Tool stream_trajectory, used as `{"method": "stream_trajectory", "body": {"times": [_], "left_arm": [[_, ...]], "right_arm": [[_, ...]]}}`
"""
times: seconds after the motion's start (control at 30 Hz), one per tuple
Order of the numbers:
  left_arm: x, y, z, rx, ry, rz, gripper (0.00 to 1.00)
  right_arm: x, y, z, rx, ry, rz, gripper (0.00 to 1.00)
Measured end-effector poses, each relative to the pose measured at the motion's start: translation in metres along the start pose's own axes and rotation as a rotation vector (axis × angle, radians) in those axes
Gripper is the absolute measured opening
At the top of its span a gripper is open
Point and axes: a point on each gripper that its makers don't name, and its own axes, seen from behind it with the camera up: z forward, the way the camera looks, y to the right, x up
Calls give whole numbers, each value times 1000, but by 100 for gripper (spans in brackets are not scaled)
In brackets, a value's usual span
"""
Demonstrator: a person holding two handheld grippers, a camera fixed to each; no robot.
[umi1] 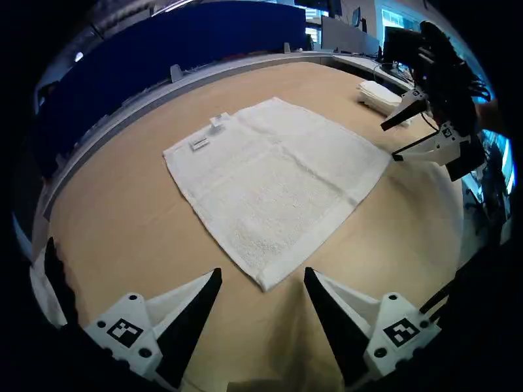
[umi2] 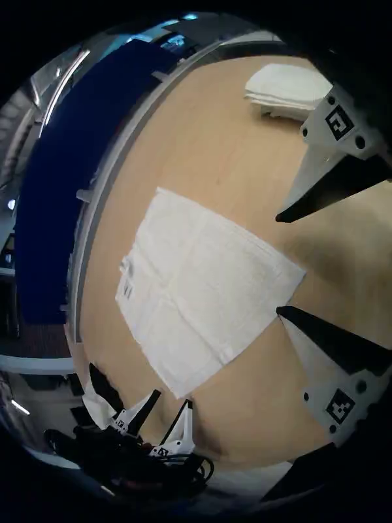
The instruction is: Fold towel
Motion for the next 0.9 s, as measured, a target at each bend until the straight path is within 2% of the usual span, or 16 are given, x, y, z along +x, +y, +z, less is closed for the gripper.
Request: {"method": "stream_trajectory", "body": {"times": [0.17,0.33,0.5,0.73,0.9], "left_arm": [[-4,0,3,-3,-16,-16,93],[-6,2,5,-13,-32,-36,89],[-6,5,5,-26,-39,-52,77],[-6,10,5,-36,-37,-29,59],[-6,11,5,-32,-34,-40,55]], "right_arm": [[-2,-5,5,12,-7,2,96],[-6,-9,9,29,-18,8,87],[-9,-9,12,28,-25,18,76],[-14,-12,14,43,-38,26,62],[-19,-14,15,56,-50,34,51]]}}
